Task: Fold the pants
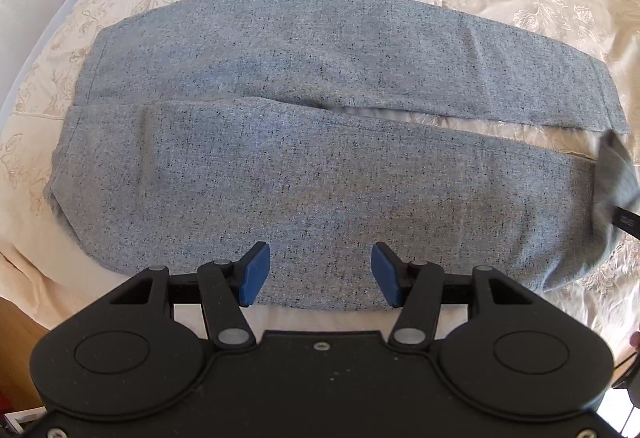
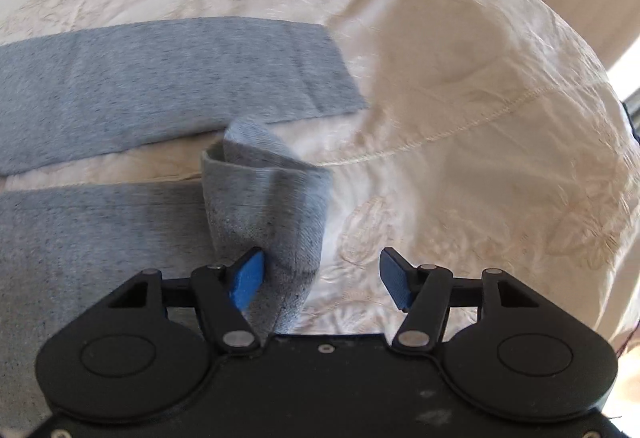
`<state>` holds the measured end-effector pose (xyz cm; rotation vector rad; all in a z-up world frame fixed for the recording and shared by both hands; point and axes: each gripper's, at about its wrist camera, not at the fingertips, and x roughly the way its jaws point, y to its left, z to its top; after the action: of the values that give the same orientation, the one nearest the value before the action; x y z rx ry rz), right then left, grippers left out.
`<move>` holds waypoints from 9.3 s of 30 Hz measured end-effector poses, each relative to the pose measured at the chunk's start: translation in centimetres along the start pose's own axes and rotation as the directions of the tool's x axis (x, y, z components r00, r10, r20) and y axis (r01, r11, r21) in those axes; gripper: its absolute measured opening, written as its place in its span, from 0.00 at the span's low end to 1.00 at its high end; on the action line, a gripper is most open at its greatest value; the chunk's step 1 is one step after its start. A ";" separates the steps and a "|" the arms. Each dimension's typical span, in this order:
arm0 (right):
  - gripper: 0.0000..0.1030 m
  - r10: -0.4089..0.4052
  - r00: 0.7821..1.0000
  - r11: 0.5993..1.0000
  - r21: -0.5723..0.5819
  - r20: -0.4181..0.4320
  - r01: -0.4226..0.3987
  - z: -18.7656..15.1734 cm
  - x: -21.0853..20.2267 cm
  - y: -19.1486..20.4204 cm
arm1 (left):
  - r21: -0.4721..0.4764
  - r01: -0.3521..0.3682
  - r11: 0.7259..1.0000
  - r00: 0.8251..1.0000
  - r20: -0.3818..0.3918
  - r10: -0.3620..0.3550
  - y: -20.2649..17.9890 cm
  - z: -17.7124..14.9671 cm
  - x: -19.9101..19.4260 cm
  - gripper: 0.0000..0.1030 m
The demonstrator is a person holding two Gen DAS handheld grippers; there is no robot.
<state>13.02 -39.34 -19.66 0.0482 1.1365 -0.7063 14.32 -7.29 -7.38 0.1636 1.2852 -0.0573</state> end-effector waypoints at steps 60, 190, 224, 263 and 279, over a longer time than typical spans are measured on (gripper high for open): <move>0.05 0.365 0.916 0.895 0.335 -0.166 -0.295 -2.5 2.2 -10.1 | 0.060 -0.026 0.998 0.999 0.027 0.025 -3.3 -3.7 0.8 0.59; 0.44 0.233 0.965 0.938 0.236 0.118 -0.255 4.4 -5.4 -2.9 | -0.092 -0.244 0.965 0.909 0.325 0.261 18.1 7.3 6.6 0.61; 0.40 0.267 0.962 0.856 0.445 0.053 -0.262 -1.3 -4.0 -9.6 | -0.187 -0.217 0.958 0.947 0.197 0.253 14.3 -3.8 3.4 0.57; 0.08 0.438 0.897 0.784 0.514 -0.060 -0.349 -7.7 -1.0 -9.2 | -0.276 -0.290 0.916 0.927 0.155 0.340 12.2 -5.9 1.4 0.57; 0.08 0.336 0.932 0.823 0.524 -0.139 -0.219 -6.0 -0.7 -7.1 | -0.481 -0.112 0.870 0.991 0.010 0.133 23.0 -5.1 7.1 0.58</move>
<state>4.15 -42.28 -19.52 0.7460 1.1028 -0.7266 14.56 16.49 -13.55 -0.1842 1.2059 0.3667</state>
